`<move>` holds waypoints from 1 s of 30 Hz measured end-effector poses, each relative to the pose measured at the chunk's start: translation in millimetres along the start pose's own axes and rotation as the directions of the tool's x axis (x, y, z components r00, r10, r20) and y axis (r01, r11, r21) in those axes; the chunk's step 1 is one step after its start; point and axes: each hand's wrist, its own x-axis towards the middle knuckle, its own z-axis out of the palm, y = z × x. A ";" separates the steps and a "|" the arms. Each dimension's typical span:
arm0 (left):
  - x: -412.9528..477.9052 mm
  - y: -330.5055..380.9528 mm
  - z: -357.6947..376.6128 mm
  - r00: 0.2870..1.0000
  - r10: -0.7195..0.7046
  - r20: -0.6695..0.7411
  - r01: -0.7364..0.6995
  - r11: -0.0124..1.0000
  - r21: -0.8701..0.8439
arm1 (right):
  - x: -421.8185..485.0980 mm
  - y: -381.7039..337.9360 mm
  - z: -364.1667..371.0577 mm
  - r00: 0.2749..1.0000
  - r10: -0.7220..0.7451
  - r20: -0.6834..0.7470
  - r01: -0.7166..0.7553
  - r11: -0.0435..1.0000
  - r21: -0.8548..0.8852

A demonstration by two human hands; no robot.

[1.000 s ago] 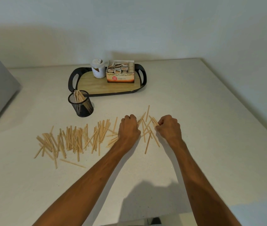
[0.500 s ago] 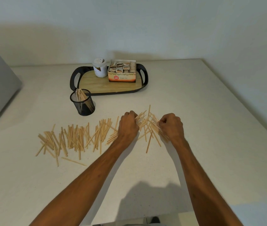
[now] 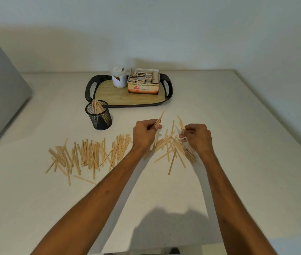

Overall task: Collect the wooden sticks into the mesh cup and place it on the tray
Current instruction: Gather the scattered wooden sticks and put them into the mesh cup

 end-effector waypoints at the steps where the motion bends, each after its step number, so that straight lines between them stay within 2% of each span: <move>1: -0.3 2.0 -0.8 1.000 -0.025 0.001 0.025 0.998 -0.054 | 0.0 -0.9 0.2 1.000 0.003 0.007 -0.003 1.000 0.020; 7: 2.1 13.2 -10.4 0.982 -0.167 0.087 0.186 0.930 -0.318 | 1.3 -8.4 1.6 0.997 0.038 0.074 -0.047 0.991 0.128; 13: 5.8 21.1 -19.5 0.958 -0.204 0.204 0.279 0.836 -0.473 | 2.7 -15.3 0.9 0.993 0.057 0.100 -0.076 0.979 0.191; 21: 13.3 29.0 -26.1 0.956 -0.177 0.233 0.273 0.825 -0.495 | 4.0 -20.0 -0.6 0.995 0.008 0.098 -0.041 0.939 0.340; 30: 16.9 36.6 -50.4 0.983 -0.143 0.117 0.182 0.857 -0.482 | 10.7 -36.4 12.6 0.987 -0.099 0.127 0.033 0.898 0.439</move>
